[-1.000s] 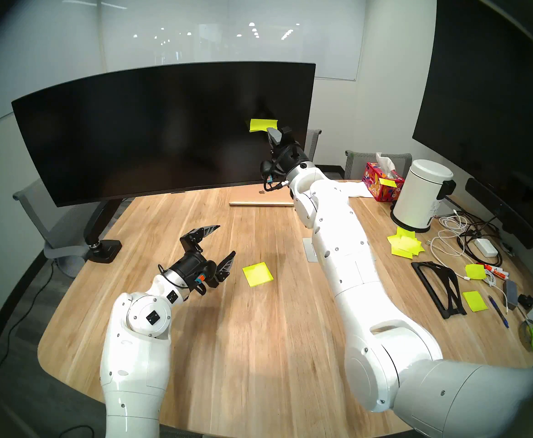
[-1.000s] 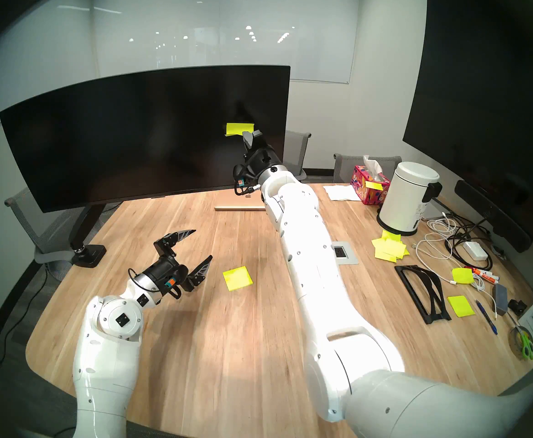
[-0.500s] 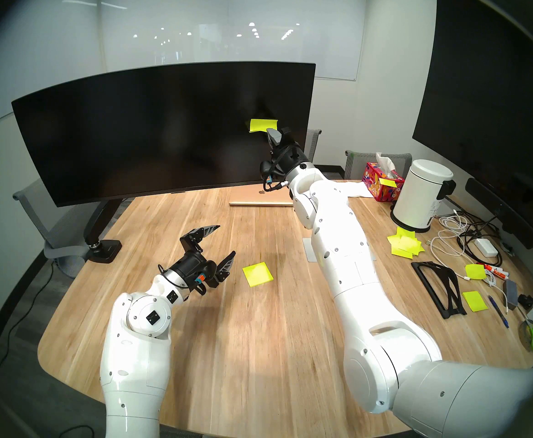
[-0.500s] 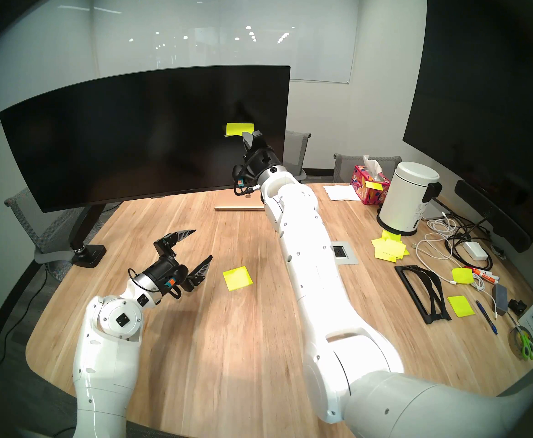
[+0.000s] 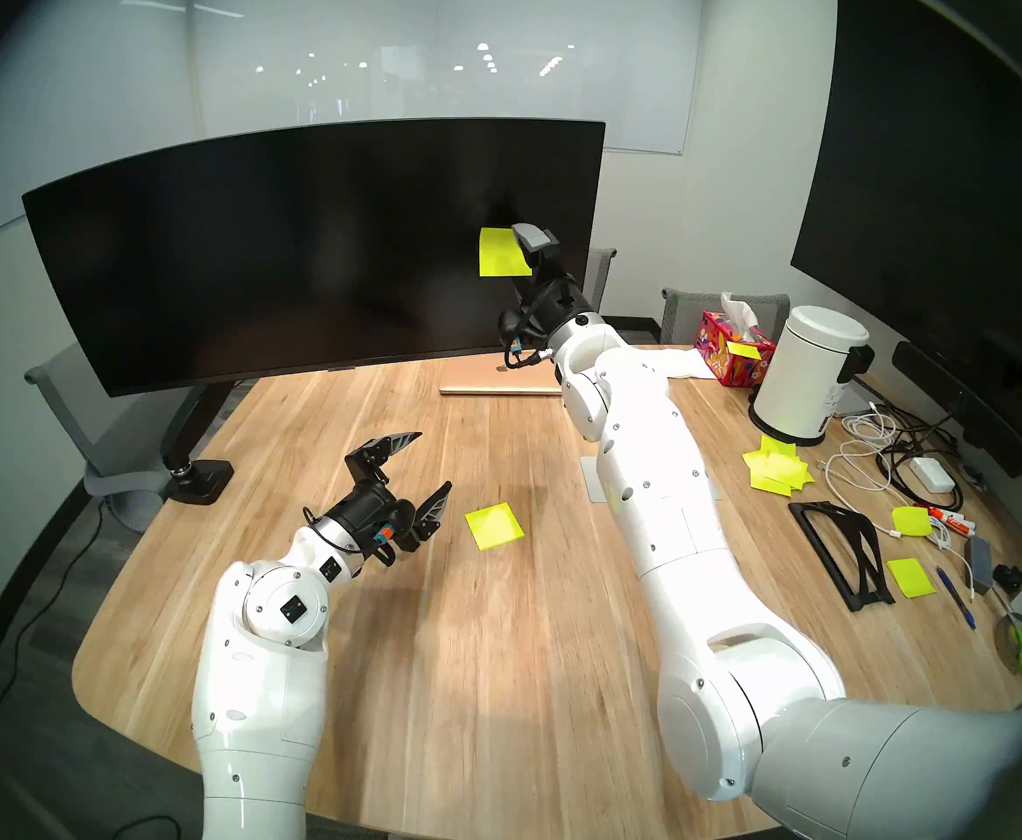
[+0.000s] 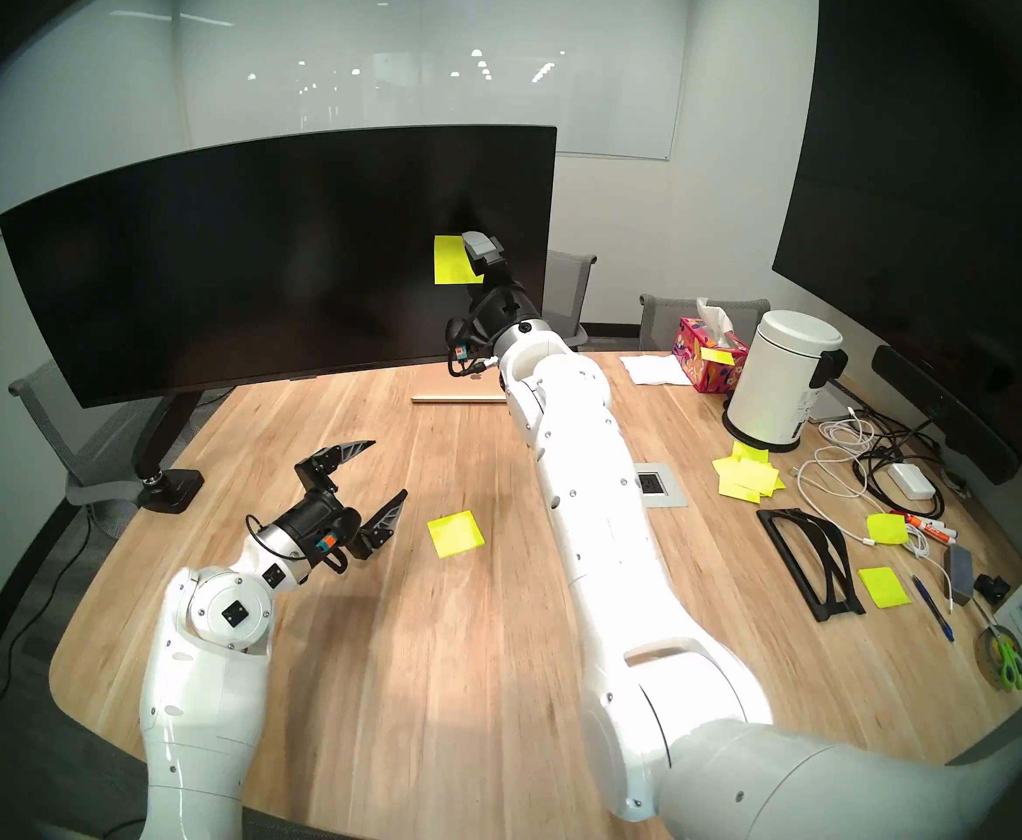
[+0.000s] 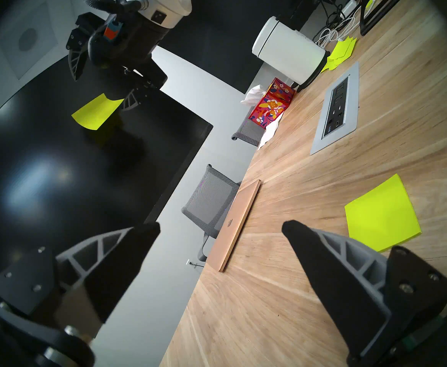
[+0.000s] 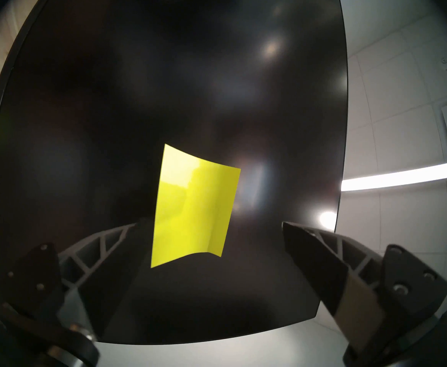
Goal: Peel one sticky note off the pad and stick it onto the monitor, then press it flat
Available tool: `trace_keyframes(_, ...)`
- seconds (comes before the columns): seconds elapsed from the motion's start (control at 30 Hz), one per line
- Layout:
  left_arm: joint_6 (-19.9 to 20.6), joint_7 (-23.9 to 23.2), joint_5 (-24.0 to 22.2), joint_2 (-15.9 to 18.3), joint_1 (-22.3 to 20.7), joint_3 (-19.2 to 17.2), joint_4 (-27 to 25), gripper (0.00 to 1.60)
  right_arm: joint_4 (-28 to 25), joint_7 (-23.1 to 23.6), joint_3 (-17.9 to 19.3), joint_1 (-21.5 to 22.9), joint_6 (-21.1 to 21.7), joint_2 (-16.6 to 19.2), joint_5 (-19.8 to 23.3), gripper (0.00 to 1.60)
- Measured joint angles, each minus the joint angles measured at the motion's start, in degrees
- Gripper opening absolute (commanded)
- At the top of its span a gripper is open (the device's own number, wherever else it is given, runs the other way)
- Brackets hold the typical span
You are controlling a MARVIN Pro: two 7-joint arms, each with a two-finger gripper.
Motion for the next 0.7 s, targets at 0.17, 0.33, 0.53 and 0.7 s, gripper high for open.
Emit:
trace_keyframes(0.17, 0.0, 0.0, 0.0, 0.0, 0.0, 0.0, 0.0, 1.60, -3.2, 3.1, 0.6, -2.3, -1.3, -0.1, 1.0, 1.60)
trace_keyframes(0.33, 0.0, 0.0, 0.0, 0.0, 0.0, 0.0, 0.0, 1.60, -7.0, 5.4, 1.3, -5.1, -2.6, -0.2, 2.1, 1.60)
trace_keyframes(0.53, 0.0, 0.0, 0.0, 0.0, 0.0, 0.0, 0.0, 1.60, -12.1, 8.6, 2.5, -9.1, -4.2, -0.7, 4.1, 1.60)
trace_keyframes(0.7, 0.0, 0.0, 0.0, 0.0, 0.0, 0.0, 0.0, 1.60, -15.7, 12.8, 2.9, -11.5, -5.4, -1.0, 7.4, 1.60)
